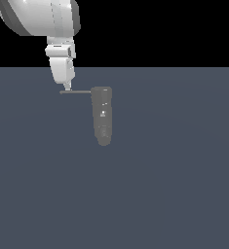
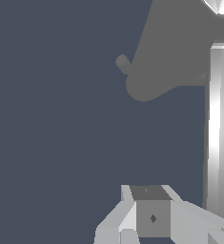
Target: Turn on the faucet by rotating a designated handle.
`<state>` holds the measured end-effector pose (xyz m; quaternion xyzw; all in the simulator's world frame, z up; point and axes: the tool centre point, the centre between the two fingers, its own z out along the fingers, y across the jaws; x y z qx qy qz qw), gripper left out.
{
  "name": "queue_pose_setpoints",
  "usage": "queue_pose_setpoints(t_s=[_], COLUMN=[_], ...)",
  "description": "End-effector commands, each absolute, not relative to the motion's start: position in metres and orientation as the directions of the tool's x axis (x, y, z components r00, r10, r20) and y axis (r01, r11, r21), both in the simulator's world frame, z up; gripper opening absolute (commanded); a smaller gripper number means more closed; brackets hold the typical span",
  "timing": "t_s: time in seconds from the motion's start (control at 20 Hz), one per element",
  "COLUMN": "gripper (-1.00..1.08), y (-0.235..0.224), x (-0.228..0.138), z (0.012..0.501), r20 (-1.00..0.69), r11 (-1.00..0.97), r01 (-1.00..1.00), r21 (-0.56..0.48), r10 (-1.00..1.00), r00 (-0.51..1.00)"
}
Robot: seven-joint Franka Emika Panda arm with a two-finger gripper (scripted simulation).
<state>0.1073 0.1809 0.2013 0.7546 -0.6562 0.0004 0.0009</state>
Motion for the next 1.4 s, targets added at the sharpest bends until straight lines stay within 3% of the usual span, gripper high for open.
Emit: queue_pose_setpoints(t_s=[0.0,1.35], gripper=[-1.0,-1.0], y=[0.18,0.172], x=[0.11,0.056], z=[0.2,0.2], r20=[0.001,0.001], r11=[-0.132,-0.132], r01=[-0.991,-0.991], r21=[0.0,0.0], r10=[-0.991,-0.991], r00=[0.132,0.132])
